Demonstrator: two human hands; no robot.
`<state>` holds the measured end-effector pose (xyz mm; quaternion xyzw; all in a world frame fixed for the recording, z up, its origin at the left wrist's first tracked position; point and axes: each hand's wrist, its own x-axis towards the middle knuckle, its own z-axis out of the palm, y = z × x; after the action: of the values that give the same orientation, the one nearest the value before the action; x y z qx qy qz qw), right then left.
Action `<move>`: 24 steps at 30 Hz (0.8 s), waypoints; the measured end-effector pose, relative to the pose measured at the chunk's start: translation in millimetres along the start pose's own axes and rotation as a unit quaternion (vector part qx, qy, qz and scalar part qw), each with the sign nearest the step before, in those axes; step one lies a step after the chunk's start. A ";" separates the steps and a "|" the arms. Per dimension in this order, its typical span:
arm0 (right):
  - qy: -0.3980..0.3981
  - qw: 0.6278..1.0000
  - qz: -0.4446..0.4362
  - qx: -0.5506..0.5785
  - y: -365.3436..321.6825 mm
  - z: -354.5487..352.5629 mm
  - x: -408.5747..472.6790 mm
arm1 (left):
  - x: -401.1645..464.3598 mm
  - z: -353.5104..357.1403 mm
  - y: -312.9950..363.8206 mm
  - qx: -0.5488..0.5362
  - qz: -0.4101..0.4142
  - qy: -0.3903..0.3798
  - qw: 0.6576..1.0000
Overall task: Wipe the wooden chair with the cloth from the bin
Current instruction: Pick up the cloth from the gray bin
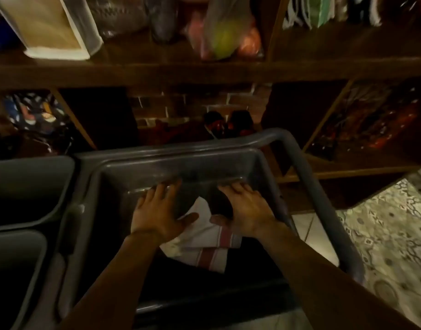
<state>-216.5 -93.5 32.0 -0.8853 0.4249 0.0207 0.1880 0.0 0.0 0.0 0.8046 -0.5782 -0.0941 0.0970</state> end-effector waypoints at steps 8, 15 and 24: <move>-0.132 0.990 -0.015 -0.037 9.0 80.4 19.8 | -4.9 85.0 -32.5 0.012 0.049 -0.206 0.977; -0.151 0.980 0.003 -0.131 9.7 108.9 18.3 | -18.8 105.4 -40.6 0.031 0.077 -0.254 0.964; -0.051 0.995 0.025 -0.081 0.6 94.3 14.8 | -12.4 71.1 -27.6 0.045 0.079 -0.160 0.983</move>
<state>-195.9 -71.8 -58.7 -0.8845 0.4338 0.1043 0.1366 2.5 17.0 -75.3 0.7346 -0.6514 -0.1879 -0.0262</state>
